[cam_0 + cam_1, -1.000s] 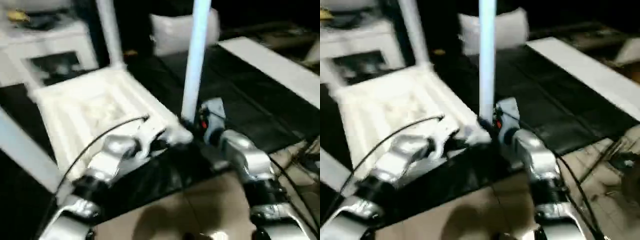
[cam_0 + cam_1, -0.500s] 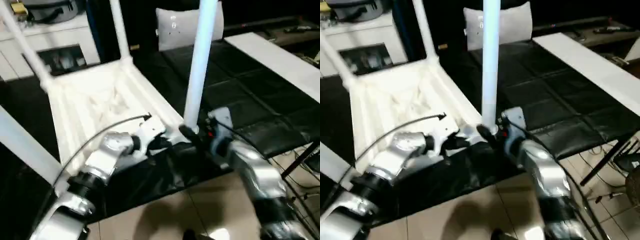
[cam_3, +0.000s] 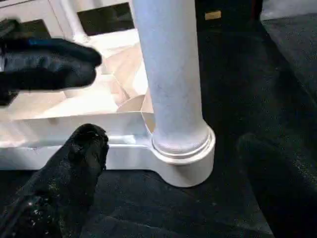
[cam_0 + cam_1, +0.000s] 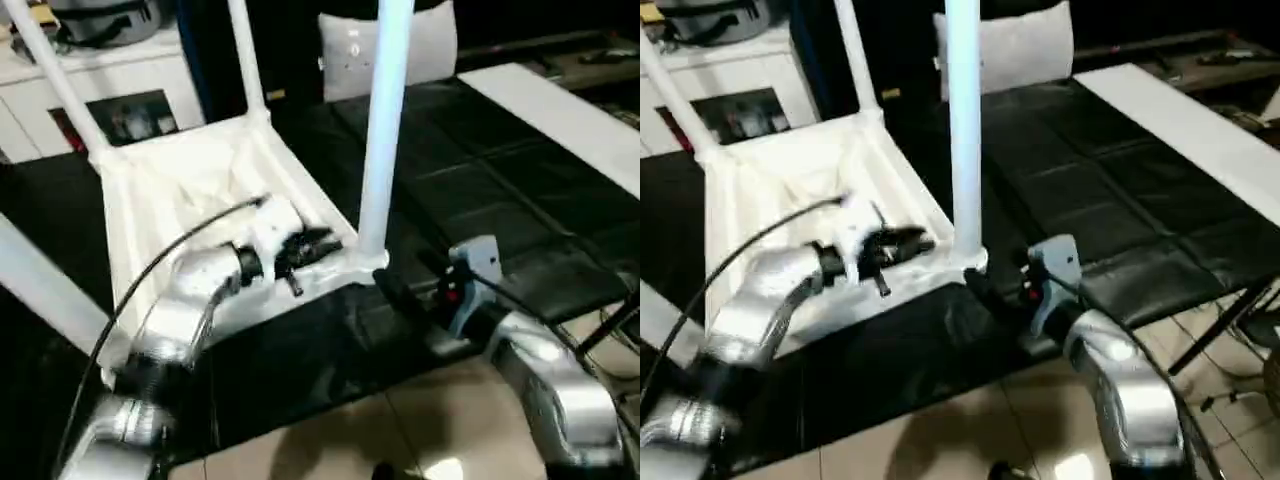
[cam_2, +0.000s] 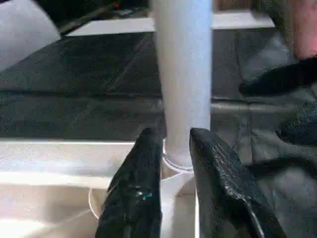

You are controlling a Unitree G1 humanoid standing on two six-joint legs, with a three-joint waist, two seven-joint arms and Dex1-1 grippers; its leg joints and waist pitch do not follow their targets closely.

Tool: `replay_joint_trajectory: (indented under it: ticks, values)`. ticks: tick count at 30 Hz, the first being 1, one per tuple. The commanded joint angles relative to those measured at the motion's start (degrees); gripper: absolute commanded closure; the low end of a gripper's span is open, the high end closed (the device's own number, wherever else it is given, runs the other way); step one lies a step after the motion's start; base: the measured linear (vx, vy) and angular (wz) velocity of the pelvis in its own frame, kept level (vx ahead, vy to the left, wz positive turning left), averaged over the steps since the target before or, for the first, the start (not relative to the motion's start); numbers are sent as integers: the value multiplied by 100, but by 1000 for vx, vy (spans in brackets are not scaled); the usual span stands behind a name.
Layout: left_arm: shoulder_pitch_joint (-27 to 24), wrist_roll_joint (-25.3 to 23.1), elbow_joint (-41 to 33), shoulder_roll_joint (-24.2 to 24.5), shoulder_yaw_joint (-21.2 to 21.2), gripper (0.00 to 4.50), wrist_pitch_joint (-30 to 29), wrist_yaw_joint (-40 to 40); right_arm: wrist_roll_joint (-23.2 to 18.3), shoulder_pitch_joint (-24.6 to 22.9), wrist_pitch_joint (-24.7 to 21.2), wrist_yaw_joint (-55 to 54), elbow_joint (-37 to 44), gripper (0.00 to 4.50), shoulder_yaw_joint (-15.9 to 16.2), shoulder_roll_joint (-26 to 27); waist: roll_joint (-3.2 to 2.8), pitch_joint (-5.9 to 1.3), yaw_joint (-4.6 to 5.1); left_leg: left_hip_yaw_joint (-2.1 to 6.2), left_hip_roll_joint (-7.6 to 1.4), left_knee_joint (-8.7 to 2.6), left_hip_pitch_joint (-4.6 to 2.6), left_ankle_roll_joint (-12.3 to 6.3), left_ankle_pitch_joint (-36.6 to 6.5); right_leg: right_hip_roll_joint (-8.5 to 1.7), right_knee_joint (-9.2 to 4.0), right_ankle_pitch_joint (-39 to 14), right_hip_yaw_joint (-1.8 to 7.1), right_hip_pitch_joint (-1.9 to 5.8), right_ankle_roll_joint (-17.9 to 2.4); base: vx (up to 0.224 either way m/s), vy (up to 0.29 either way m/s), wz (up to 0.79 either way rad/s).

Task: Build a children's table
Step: Rotate leg to tighten

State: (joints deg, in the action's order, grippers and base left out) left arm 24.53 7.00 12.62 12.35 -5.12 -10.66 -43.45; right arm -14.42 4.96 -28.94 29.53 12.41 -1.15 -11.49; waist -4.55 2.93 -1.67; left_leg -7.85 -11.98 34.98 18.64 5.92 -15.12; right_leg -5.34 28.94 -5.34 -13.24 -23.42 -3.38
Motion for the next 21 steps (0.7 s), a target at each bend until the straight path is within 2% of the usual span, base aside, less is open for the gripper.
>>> replay_joint_trajectory:
  ticks: [1,2,3,4,5,6,7,8,9,10,11,12,13,14,15,16,17,18,19,20,21]
  values:
    - [-317,167,-606,-95,391,306,-496,662,52,-77,-120,-219,301,0,105,4,17,-452,-2,-17,-83,-344,147,-495,-176,-312,-367,-2556,253,443,607,0,0,0]
    - [-406,196,-736,-140,449,299,-561,780,95,-106,-113,-247,339,0,131,-8,34,-442,9,-20,-66,-338,158,-527,-171,-297,-383,-2575,251,436,624,0,0,0]
    - [-670,157,-1122,-286,571,283,-694,1110,198,-137,-163,-336,407,0,182,-31,174,-408,-41,229,3,-387,496,-658,-291,-467,-193,-2354,29,729,570,6,-33,26]
    - [-767,129,-1260,-334,595,270,-747,1202,215,-144,-177,-363,426,0,189,-27,6,-476,-25,340,-58,-396,456,-754,-46,-474,-142,-1983,34,746,444,6,-33,26]
    - [-1044,-12,-1652,-446,638,264,-898,1458,259,-159,-217,-438,492,0,211,-9,13,-462,34,530,-152,-377,435,-857,275,-506,-62,-1517,86,676,298,5,-62,48]
    - [-1366,-331,-2066,-544,628,262,-1057,1773,301,-168,-235,-497,577,0,253,18,-57,-425,81,762,-333,-462,471,-816,226,-433,118,-1362,135,708,235,22,-64,53]
    - [-1627,-670,-2309,-544,515,254,-1190,2019,303,-176,-253,-508,644,0,322,59,61,-389,123,1043,-564,-628,366,-965,-78,-313,396,-1468,247,574,93,22,-64,53]
    - [-1676,-749,-2341,-534,480,254,-1189,2066,303,-175,-258,-511,650,0,338,69,3,-343,120,1211,-635,-728,280,-1070,-227,-239,552,-1654,314,480,-46,27,-102,59]
    - [-1729,-844,-2358,-516,428,229,-1175,2123,299,-167,-265,-513,644,0,359,82,5,-268,135,1424,-698,-874,154,-1280,-711,-113,828,-2160,508,331,-354,27,-193,75]
    - [-1815,-782,-2390,-551,420,224,-1225,2200,298,-155,-223,-495,588,0,409,81,40,-227,90,1481,-695,-912,142,-1286,-1008,-81,918,-2258,643,291,-565,27,-193,75]
    - [-1870,-751,-2390,-560,395,222,-1222,2244,314,-139,-171,-475,514,0,447,62,43,-203,-51,1432,-484,-825,181,-1169,-1350,-137,875,-2232,877,314,-1101,37,-281,92]
    - [-1900,-764,-2397,-541,365,222,-1237,2266,341,-132,-126,-468,476,0,466,42,174,-164,-57,1257,-164,-620,293,-1053,-1288,-181,562,-2401,982,324,-1376,5,-273,74]
    - [-2037,-731,-2453,-477,261,199,-1293,2265,400,-113,21,-469,337,0,484,4,371,-205,-286,223,592,885,213,-533,-545,-740,-340,-4853,673,193,-449,5,-273,74]
    - [-2103,-704,-2518,-452,214,199,-1343,2248,408,-110,61,-489,296,0,469,3,510,-187,-268,120,565,944,359,-421,-377,-721,-310,-5118,559,222,694,-49,-209,46]
    - [-2177,-661,-2594,-460,262,180,-1418,2280,400,-106,125,-522,280,0,430,25,419,-179,-369,-46,596,842,214,-546,-384,-623,-450,-4728,436,157,2040,-54,-157,53]
    - [-2236,-661,-2692,-494,312,181,-1518,2321,396,-100,149,-556,281,0,409,52,447,-160,-381,-86,560,795,265,-778,-609,-695,-452,-4308,402,267,2507,-54,-157,53]
    - [-2292,-576,-2743,-488,494,178,-1610,2308,269,-116,150,-600,301,0,330,196,296,-277,-413,9,322,526,284,-1137,-947,-862,-402,-3558,460,589,2908,-59,-118,65]
    - [-2294,-569,-2744,-480,518,166,-1617,2301,245,-117,141,-602,305,0,319,218,83,-362,-469,-56,148,231,-16,-1165,-963,-638,-482,-3516,684,507,2763,-82,-145,35]
    - [-2271,-463,-2733,-458,634,150,-1609,2211,180,-149,43,-534,354,0,360,218,-188,-291,-793,650,-1785,-512,165,-1876,-1179,-878,1548,-1155,1141,552,796,-82,-145,35]
    - [-2247,-382,-2728,-428,692,138,-1565,2130,133,-164,-55,-498,393,0,382,213,-95,-292,-796,194,-1397,-522,113,-1596,-1049,-734,1518,-664,1434,204,314,-72,-132,31]
    - [-2225,-371,-2742,-348,688,138,-1521,2063,127,-164,-137,-468,426,0,413,159,362,-215,-654,-425,-269,-89,-276,-961,-1811,-328,1098,-1557,1533,-171,585,19,-164,37]
